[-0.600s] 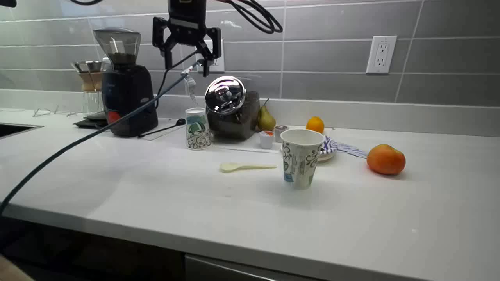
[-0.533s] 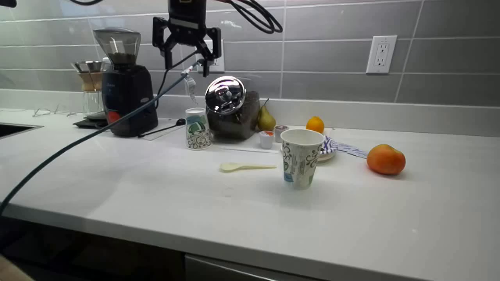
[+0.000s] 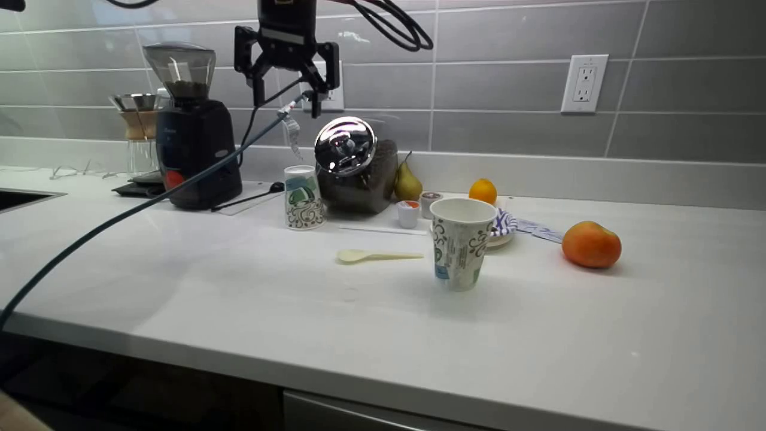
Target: Stack the two coffee pods on the counter together.
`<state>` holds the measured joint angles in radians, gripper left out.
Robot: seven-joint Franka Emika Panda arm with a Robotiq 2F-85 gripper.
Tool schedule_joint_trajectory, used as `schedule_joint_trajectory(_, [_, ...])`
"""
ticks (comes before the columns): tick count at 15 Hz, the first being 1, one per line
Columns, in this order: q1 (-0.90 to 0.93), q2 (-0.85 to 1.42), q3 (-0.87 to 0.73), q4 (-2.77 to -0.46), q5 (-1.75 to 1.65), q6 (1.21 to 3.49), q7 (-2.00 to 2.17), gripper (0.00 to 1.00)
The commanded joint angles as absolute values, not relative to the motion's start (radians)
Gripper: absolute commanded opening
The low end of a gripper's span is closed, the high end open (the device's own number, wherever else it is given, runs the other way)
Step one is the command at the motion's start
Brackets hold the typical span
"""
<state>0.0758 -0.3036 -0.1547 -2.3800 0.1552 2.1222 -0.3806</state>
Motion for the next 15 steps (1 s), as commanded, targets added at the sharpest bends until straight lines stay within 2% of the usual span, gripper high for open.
schedule_joint_trajectory(1, [0.030, -0.250, -0.134, -2.364, 0.151, 2.209, -0.316, 1.00])
schedule_joint_trajectory(9, [-0.047, -0.054, -0.111, -2.341, 0.014, 2.512, -0.128, 1.00])
schedule_joint_trajectory(11, [-0.058, 0.003, -0.115, -2.322, -0.012, 2.553, -0.087, 1.00])
schedule_joint_trajectory(12, [-0.049, -0.066, -0.115, -2.367, 0.026, 2.520, -0.137, 1.00])
schedule_joint_trajectory(15, [-0.052, -0.044, -0.113, -2.363, 0.022, 2.528, -0.132, 1.00])
